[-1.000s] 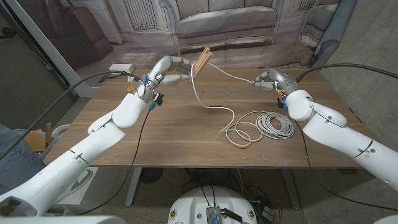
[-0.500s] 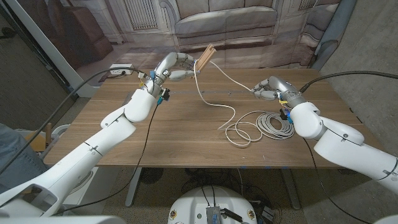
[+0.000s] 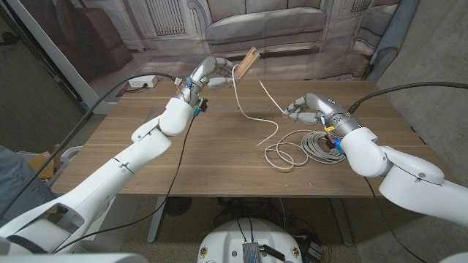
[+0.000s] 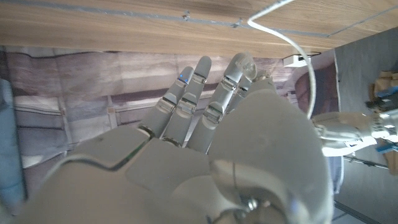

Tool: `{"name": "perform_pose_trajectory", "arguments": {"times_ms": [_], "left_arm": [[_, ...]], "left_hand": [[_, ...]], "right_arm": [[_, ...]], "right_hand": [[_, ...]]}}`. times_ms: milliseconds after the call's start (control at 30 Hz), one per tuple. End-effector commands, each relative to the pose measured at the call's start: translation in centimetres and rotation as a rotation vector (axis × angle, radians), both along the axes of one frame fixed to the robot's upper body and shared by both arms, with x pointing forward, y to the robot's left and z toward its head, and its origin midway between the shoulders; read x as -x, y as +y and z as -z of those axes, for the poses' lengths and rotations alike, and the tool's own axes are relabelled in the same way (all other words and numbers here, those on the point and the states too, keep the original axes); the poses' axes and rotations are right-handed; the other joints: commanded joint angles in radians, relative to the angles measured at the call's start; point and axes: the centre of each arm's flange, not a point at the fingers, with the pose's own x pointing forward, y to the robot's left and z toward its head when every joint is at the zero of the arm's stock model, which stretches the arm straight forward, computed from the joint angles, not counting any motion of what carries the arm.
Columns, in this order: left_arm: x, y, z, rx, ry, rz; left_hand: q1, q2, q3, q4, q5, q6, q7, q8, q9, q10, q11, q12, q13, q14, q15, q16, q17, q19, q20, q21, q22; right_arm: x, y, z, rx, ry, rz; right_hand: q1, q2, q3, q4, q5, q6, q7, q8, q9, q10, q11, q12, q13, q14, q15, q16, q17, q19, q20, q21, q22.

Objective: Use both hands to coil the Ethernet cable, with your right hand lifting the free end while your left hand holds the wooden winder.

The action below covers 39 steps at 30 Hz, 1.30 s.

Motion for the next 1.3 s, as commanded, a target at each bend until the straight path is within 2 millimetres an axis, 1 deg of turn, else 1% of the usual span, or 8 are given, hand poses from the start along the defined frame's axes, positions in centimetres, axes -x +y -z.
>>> {"name": "perform_pose_trajectory", "arguments": {"times_ms": [33,100,200,333,567,700,1033,1300], "left_arm": [[-1.1,-1.5,0.3,-0.044,0.046,-0.04],[-1.2,-1.6,0.4,-0.049,0.053,-0.049],[-1.4,-2.0,0.6,-0.062,0.064,-0.068],[-1.5,-2.0,0.5,-0.034,0.065,-0.067],[-1.0,-2.0,-0.2,0.026,0.044,-0.02],[-0.7,-2.1,-0.8,0.049,0.037,0.004],[-1.8,-1.9,-2.2,0.13,0.15,0.151],[-2.2,-2.2,-2.4,0.093,0.111,0.028]], "left_hand": [[0.025,0.057,0.064,0.014,0.009,0.189,-0.056,0.008,0.005,0.123,-0.122,0.008,0.002,0.102,-0.134,0.006,0.005,0.011,0.001,0.009,0.004],[0.025,0.057,0.064,0.014,0.009,0.189,-0.056,0.008,0.005,0.123,-0.123,0.007,0.002,0.104,-0.134,0.006,0.005,0.011,0.001,0.009,0.004],[0.025,0.056,0.065,0.014,0.009,0.192,-0.058,0.009,0.005,0.129,-0.124,0.006,-0.001,0.104,-0.134,0.006,0.005,0.007,0.001,0.008,0.004],[0.023,0.056,0.064,0.015,0.009,0.188,-0.057,0.008,0.005,0.129,-0.124,0.005,-0.001,0.105,-0.134,0.006,0.004,0.004,0.001,0.008,0.004],[0.023,0.056,0.065,0.015,0.009,0.19,-0.057,0.008,0.005,0.133,-0.129,0.006,0.002,0.113,-0.132,0.009,0.005,0.004,0.001,0.009,0.004],[0.022,0.056,0.065,0.015,0.008,0.191,-0.055,0.009,0.005,0.133,-0.129,0.006,0.004,0.113,-0.133,0.009,0.004,0.005,0.0,0.011,0.005],[0.023,0.058,0.067,0.015,0.008,0.188,-0.058,0.007,0.006,0.133,-0.129,0.005,0.008,0.118,-0.134,0.011,0.005,0.009,0.001,0.015,0.005],[0.022,0.058,0.068,0.015,0.008,0.186,-0.053,0.007,0.006,0.133,-0.127,0.004,0.01,0.12,-0.133,0.011,0.005,0.008,0.001,0.016,0.005]], "right_arm": [[2.0,3.2,-2.2,0.056,-0.133,-0.184],[1.9,3.6,-2.4,0.066,-0.145,-0.192],[1.7,4.9,-3.2,0.107,-0.159,-0.223],[1.2,5.8,-3.5,0.139,-0.147,-0.227],[-1.2,5.4,-3.0,0.118,-0.045,-0.198],[-1.9,5.0,-2.5,0.134,0.026,-0.165],[-1.7,4.7,-2.0,0.207,0.116,-0.109],[0.3,4.0,-2.3,0.201,0.091,-0.117]], "right_hand": [[0.008,0.006,-0.003,0.01,0.009,0.022,-0.011,0.006,0.002,-0.008,-0.001,-0.004,0.008,0.009,-0.11,0.002,0.0,0.031,-0.135,0.023,0.013],[0.01,0.006,-0.004,0.011,0.01,0.022,-0.011,0.006,0.003,-0.01,-0.001,-0.004,0.009,0.009,-0.11,0.002,0.001,0.031,-0.137,0.025,0.017],[0.011,0.004,-0.008,0.013,0.011,0.023,-0.012,0.006,0.003,-0.01,-0.001,-0.004,0.01,0.005,-0.108,0.0,0.001,0.025,-0.138,0.027,0.022],[0.015,0.004,-0.011,0.016,0.013,0.023,-0.012,0.007,0.006,-0.008,-0.001,-0.003,0.012,0.002,-0.108,0.0,0.001,0.014,-0.137,0.028,0.027],[0.019,0.007,-0.016,0.022,0.015,0.023,-0.011,0.007,0.007,-0.003,-0.001,-0.001,0.014,0.003,-0.109,0.002,0.003,0.012,-0.135,0.034,0.032],[0.018,0.01,-0.018,0.026,0.015,0.022,-0.012,0.005,0.005,0.003,-0.001,0.001,0.015,0.011,-0.107,0.005,0.003,0.014,-0.132,0.037,0.033],[0.024,0.009,-0.018,0.027,0.013,0.024,-0.011,0.007,0.006,0.013,-0.001,0.005,0.016,0.022,-0.11,0.007,0.004,0.01,-0.127,0.039,0.034],[0.03,0.01,-0.017,0.026,0.011,0.022,-0.01,0.006,0.007,0.013,-0.001,0.004,0.017,0.026,-0.11,0.007,0.003,0.004,-0.128,0.039,0.034]]}}
